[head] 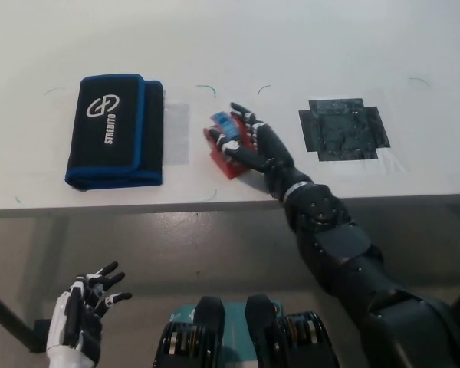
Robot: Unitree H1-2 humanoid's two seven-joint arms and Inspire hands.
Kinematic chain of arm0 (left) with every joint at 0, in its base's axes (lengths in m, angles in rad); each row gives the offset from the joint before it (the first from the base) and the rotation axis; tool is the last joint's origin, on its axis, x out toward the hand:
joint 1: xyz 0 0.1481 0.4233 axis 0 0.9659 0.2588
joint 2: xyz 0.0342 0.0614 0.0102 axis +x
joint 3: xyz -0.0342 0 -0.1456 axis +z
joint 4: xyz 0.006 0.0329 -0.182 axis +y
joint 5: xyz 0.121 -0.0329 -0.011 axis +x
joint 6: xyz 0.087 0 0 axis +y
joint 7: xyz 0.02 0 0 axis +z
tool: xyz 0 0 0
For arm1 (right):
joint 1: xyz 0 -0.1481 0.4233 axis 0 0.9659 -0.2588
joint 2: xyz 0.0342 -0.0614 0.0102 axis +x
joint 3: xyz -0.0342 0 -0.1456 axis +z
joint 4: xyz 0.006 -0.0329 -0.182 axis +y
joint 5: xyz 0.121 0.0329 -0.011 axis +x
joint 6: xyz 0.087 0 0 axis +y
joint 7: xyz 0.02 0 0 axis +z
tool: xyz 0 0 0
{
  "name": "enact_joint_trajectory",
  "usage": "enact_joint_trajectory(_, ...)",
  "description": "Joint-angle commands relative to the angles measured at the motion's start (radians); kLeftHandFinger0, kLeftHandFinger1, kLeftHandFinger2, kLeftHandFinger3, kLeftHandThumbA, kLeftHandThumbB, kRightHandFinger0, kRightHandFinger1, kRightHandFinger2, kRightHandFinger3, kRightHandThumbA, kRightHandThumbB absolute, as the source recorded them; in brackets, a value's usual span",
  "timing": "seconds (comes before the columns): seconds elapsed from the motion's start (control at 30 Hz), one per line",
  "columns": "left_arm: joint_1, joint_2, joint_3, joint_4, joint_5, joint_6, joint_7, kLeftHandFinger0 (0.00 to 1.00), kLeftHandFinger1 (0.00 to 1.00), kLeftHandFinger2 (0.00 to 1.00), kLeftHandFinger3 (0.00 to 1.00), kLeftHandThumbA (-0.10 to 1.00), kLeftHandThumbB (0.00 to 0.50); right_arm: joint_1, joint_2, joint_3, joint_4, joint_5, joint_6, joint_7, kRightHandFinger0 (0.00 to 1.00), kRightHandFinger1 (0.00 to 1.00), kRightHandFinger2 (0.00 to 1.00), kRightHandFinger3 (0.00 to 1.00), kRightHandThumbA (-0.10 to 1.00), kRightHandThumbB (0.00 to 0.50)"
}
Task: Use the right hand to move the tape on the right hand side to the notebook on the left hand side
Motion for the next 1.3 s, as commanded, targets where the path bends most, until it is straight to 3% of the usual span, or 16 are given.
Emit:
enact_joint_trajectory(0.0,-0.02,0.0,-0.017,-0.019,0.002,-0.034,-0.018,0.51,0.7,0.71,0.98,0.72,0.161,-0.077,0.041,0.022,0.005,-0.023,-0.056,-0.012,1.0,1.0,1.0,1.0,0.76,0.411)
enact_joint_trajectory(0.17,-0.015,-0.004,-0.022,-0.027,0.012,-0.033,-0.007,0.52,0.7,0.73,0.99,0.74,0.133,-0.085,0.07,0.026,0.02,-0.013,-0.049,0.024,1.0,1.0,1.0,1.0,0.73,0.43)
enact_joint_trajectory(0.3,0.005,-0.008,-0.02,-0.044,0.011,-0.031,-0.006,0.5,0.69,0.75,1.0,0.73,0.142,-0.079,0.08,0.032,0.021,-0.018,-0.05,0.033,1.0,1.0,1.0,1.0,0.73,0.416)
enact_joint_trajectory(0.43,0.023,-0.002,-0.017,-0.041,0.009,-0.045,-0.014,0.48,0.69,0.74,1.0,0.74,0.14,-0.07,0.068,0.044,0.02,-0.034,-0.058,0.03,1.0,1.0,1.0,1.0,0.77,0.429)
enact_joint_trajectory(0.47,0.024,0.0,-0.015,-0.04,0.003,-0.043,-0.018,0.51,0.7,0.74,1.0,0.74,0.14,-0.071,0.066,0.045,0.021,-0.037,-0.059,0.026,1.0,1.0,1.0,1.0,0.84,0.396)
enact_joint_trajectory(0.5,0.024,0.0,-0.013,-0.04,-0.003,-0.039,-0.02,0.51,0.71,0.75,1.0,0.74,0.14,-0.07,0.055,0.045,0.016,-0.041,-0.058,0.014,1.0,1.0,1.0,1.0,0.77,0.418)
enact_joint_trajectory(0.67,0.026,0.01,-0.004,-0.047,-0.003,-0.031,-0.013,0.52,0.7,0.74,1.0,0.75,0.115,-0.069,0.015,0.044,0.01,-0.041,-0.055,0.007,1.0,1.0,1.0,1.0,0.75,0.416)
enact_joint_trajectory(0.73,0.026,0.012,-0.001,-0.044,-0.009,-0.029,-0.016,0.52,0.71,0.76,1.0,0.77,0.123,-0.064,-0.022,0.03,-0.012,-0.027,-0.056,0.022,1.0,1.0,1.0,1.0,0.72,0.384)
enact_joint_trajectory(0.9,0.031,0.019,0.001,-0.046,-0.005,-0.027,-0.018,0.52,0.73,0.79,1.0,0.79,0.116,-0.053,-0.063,0.037,-0.045,-0.041,-0.059,-0.002,1.0,1.0,1.0,1.0,0.76,0.396)
enact_joint_trajectory(1.0,0.034,0.023,-0.001,-0.043,0.0,-0.027,-0.018,0.59,0.78,0.83,1.0,0.8,0.102,-0.033,-0.11,0.03,-0.102,-0.035,-0.065,0.003,1.0,1.0,1.0,1.0,0.75,0.348)
enact_joint_trajectory(1.07,0.035,0.024,-0.004,-0.044,0.002,-0.029,-0.018,0.57,0.78,0.83,1.0,0.82,0.101,-0.011,-0.148,0.036,-0.169,-0.048,-0.056,-0.002,1.0,1.0,1.0,1.0,0.76,0.344)
enact_joint_trajectory(1.2,0.04,0.025,0.001,-0.047,-0.01,-0.025,-0.02,0.55,0.77,0.84,1.0,0.81,0.093,0.033,-0.172,0.027,-0.272,-0.034,-0.035,0.01,1.0,1.0,1.0,1.0,0.76,0.356)
enact_joint_trajectory(1.27,0.037,0.026,0.005,-0.048,-0.007,-0.027,-0.013,0.53,0.76,0.83,1.0,0.81,0.057,0.101,-0.199,0.028,-0.432,-0.041,0.023,0.01,1.0,1.0,1.0,1.0,0.79,0.382)
